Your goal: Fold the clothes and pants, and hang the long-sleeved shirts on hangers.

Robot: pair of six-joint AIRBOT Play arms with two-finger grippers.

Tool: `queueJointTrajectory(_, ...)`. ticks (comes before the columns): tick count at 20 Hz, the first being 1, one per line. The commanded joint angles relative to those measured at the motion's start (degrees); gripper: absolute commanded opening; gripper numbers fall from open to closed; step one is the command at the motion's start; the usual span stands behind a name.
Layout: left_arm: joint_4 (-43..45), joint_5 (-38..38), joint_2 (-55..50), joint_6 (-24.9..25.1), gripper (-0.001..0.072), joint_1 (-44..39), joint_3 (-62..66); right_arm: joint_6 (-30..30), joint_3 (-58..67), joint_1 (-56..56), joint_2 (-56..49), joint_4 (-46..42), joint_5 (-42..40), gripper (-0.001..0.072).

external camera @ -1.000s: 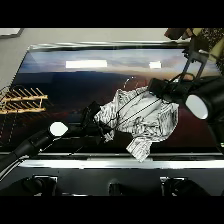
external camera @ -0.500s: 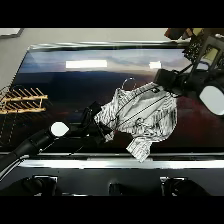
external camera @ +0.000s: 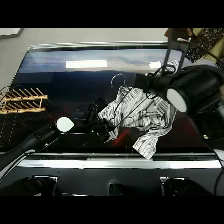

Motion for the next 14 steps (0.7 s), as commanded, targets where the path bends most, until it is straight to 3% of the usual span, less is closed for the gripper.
queueJointTrajectory(1,-0.48,0.22,-0.44,0.28,0.0018,-0.09,0.79,1.01,-0.02,1.25,-0.68,0.17,-0.68,0.0031)
queueJointTrajectory(8,-0.48,0.24,-0.42,-0.07,0.0019,0.0,0.81,0.46,-0.02,1.27,1.4,3.82,1.05,0.003)
queueJointTrajectory(14,2.78,-7.19,-0.04,-2.58,0.0018,0.5,0.81,1.38,-0.02,1.25,4.92,-6.29,4.33,0.003)
